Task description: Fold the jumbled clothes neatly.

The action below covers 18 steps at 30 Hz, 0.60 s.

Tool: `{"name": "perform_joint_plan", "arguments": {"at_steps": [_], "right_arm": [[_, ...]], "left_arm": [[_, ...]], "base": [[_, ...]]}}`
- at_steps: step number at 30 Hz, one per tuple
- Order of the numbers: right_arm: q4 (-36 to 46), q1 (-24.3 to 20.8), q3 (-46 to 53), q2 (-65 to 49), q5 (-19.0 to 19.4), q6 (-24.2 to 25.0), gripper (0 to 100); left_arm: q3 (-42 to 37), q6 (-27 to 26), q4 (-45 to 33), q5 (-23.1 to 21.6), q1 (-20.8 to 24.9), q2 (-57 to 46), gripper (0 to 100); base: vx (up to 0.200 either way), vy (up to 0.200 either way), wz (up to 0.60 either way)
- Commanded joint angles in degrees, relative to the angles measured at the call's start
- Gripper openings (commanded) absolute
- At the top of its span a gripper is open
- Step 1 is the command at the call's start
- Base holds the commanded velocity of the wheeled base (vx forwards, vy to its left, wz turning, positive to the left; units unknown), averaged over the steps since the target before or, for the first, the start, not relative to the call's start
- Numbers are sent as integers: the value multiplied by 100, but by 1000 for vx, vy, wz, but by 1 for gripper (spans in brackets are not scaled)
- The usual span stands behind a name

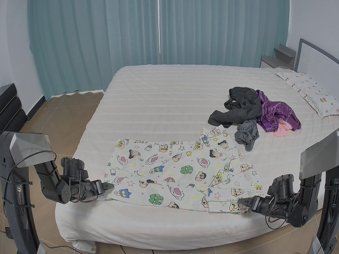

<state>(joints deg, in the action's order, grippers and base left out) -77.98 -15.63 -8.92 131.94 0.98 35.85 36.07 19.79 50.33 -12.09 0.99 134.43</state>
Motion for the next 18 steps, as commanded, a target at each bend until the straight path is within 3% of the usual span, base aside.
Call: {"name": "perform_joint_plan", "arguments": {"at_steps": [1,8,9,18], "right_arm": [[-15,-10,-31,236,-1,1,100],[-24,-10,-171,280,-10,185,100],[-24,-10,-180,262,-10,212,0],[-455,-10,31,227,-177,203,0]], "left_arm": [[-21,8,-6,-4,-2,13,100],[-39,34,-6,-4,-2,5,100],[-48,34,3,-4,-2,5,100],[-92,17,-6,-4,-2,-13,100]], "base": [[0,0,0],[0,0,0],[0,0,0],[0,0,0]]}}
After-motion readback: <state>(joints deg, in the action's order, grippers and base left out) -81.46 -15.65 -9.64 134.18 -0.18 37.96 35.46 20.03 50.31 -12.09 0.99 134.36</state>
